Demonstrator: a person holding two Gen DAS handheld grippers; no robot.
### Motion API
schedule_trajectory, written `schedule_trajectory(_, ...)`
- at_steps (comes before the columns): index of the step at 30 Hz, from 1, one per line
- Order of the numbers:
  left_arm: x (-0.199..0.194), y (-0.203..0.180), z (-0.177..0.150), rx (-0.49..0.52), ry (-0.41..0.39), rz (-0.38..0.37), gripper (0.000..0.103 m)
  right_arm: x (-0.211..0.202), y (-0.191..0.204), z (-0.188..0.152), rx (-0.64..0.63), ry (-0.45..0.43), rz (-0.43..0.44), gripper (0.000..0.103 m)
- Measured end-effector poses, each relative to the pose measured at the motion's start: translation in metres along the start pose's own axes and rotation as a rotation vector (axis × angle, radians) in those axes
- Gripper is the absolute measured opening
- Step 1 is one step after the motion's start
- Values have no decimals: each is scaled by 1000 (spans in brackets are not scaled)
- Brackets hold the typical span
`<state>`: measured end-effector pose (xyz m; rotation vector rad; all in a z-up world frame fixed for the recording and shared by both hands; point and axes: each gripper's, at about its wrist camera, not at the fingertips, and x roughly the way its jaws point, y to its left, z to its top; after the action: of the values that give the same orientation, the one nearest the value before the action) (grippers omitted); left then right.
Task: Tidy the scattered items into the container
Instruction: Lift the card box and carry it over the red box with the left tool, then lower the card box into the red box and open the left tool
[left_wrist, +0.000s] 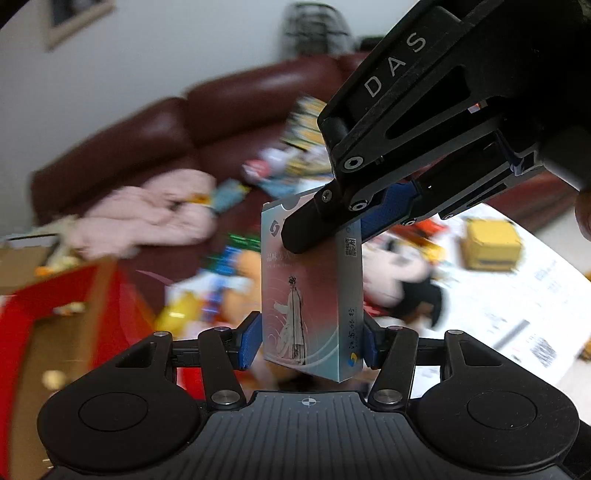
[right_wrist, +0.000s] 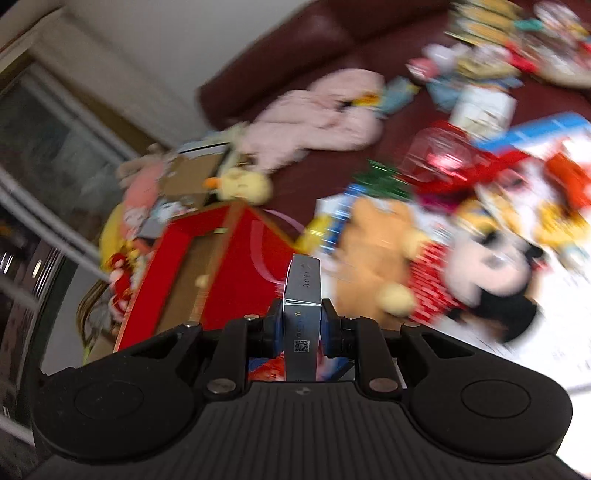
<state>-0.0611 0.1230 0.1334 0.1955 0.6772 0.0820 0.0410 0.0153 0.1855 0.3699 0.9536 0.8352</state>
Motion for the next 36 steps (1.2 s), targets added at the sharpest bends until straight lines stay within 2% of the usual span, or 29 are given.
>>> schedule_trajectory(7,-49,90,3,-74,-31,221,55,44,98,21,-159,24,180,22)
schedule_trajectory(9,-57,114,-6,-95,-20,277,55,62,122,17,-197,45,220,22)
schedule_trajectory(12,-63,140,-26,-148,27,322,55,94,147,6,-233,103,251,23)
schedule_trajectory(17,-61,176,-66,-251,130,339,55,147,175,-17,-254,247,249,23)
schedule_trajectory(21,-63,196,-95,-311,181,348,53,174,192,-34,-283,321,234,24)
schedule_trajectory(26,-61,209,-115,-355,214,342,52,189,199,-52,-297,377,225,24)
schedule_trajectory(36,-47,217,-131,-377,253,315,51,212,195,-53,-285,426,197,25)
